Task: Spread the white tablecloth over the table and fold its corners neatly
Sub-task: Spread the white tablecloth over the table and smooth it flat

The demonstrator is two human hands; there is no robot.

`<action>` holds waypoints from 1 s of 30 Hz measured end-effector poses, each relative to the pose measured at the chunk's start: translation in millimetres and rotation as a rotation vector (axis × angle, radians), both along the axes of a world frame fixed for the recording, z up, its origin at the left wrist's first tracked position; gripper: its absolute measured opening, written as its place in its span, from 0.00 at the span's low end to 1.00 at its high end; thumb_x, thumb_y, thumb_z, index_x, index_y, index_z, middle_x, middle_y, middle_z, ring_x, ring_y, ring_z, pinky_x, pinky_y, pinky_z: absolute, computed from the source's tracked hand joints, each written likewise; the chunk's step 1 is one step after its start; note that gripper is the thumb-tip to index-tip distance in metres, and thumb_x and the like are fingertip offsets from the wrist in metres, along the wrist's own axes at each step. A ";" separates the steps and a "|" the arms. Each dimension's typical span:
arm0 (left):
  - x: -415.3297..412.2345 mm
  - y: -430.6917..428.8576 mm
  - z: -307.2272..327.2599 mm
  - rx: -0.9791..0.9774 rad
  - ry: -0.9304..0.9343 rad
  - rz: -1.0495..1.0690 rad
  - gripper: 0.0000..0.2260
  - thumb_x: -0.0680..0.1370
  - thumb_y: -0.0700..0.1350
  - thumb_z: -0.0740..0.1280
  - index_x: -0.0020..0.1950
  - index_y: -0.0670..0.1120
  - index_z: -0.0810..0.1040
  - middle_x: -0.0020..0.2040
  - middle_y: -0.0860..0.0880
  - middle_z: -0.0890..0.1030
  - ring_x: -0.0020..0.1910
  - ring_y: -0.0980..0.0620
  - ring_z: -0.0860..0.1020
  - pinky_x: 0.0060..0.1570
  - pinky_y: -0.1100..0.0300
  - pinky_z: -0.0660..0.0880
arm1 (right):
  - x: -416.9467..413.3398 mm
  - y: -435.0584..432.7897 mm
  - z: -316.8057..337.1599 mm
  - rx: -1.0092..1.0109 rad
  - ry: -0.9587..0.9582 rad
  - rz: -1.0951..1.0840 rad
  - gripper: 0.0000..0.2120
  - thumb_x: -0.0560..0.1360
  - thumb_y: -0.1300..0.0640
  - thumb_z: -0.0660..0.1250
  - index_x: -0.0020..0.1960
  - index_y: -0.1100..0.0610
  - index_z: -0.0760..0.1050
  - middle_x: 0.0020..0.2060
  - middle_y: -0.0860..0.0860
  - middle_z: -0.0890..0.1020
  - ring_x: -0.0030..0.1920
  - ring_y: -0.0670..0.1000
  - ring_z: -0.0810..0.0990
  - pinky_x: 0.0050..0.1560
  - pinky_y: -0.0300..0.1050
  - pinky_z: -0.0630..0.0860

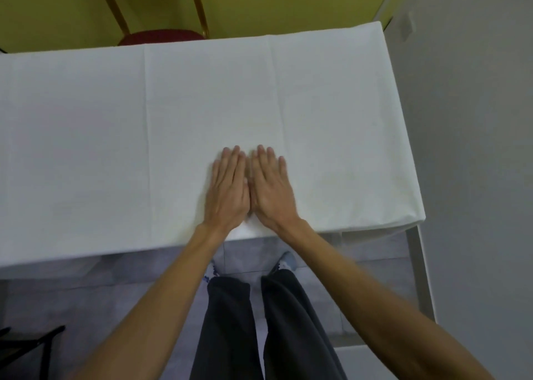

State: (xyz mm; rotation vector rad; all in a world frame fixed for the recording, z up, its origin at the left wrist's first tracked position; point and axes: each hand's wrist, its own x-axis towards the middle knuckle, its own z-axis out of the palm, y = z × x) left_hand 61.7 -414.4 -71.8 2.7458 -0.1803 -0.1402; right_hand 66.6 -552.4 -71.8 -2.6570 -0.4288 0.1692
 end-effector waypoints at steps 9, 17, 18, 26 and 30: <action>-1.1 -3.6 -10.2 0.172 -0.017 -0.008 0.27 0.83 0.51 0.47 0.80 0.39 0.53 0.81 0.42 0.53 0.80 0.45 0.49 0.78 0.46 0.51 | 8.6 -86.0 -12.9 -0.229 -0.007 0.053 0.33 0.85 0.41 0.46 0.81 0.63 0.50 0.81 0.58 0.51 0.81 0.56 0.47 0.80 0.59 0.47; -1.2 -7.7 -8.0 0.166 -0.011 -0.008 0.27 0.83 0.51 0.46 0.80 0.38 0.53 0.80 0.41 0.54 0.80 0.44 0.50 0.78 0.45 0.52 | 20.4 -226.4 9.0 -0.277 0.134 -0.237 0.36 0.84 0.38 0.43 0.81 0.60 0.40 0.81 0.56 0.42 0.81 0.52 0.38 0.80 0.55 0.41; -0.5 -9.1 -6.9 0.157 -0.009 0.004 0.27 0.83 0.50 0.46 0.79 0.38 0.54 0.80 0.41 0.54 0.80 0.43 0.50 0.78 0.45 0.52 | 22.9 -222.5 10.1 -0.259 0.131 -0.254 0.36 0.84 0.38 0.43 0.81 0.61 0.41 0.81 0.57 0.43 0.81 0.54 0.39 0.80 0.55 0.40; 68.0 -30.4 0.6 0.103 -0.004 0.019 0.27 0.82 0.49 0.44 0.79 0.37 0.57 0.80 0.40 0.56 0.80 0.42 0.52 0.78 0.45 0.50 | 80.9 -46.6 0.4 -0.026 -0.014 -0.006 0.28 0.84 0.52 0.46 0.79 0.67 0.55 0.79 0.63 0.57 0.80 0.61 0.52 0.80 0.59 0.47; 95.8 -18.8 -9.5 0.194 -0.035 0.002 0.26 0.84 0.48 0.43 0.79 0.37 0.56 0.79 0.39 0.56 0.79 0.41 0.53 0.77 0.43 0.52 | 113.5 -9.9 -7.4 -0.052 -0.002 0.052 0.28 0.84 0.52 0.44 0.78 0.66 0.57 0.79 0.63 0.59 0.80 0.61 0.53 0.80 0.60 0.48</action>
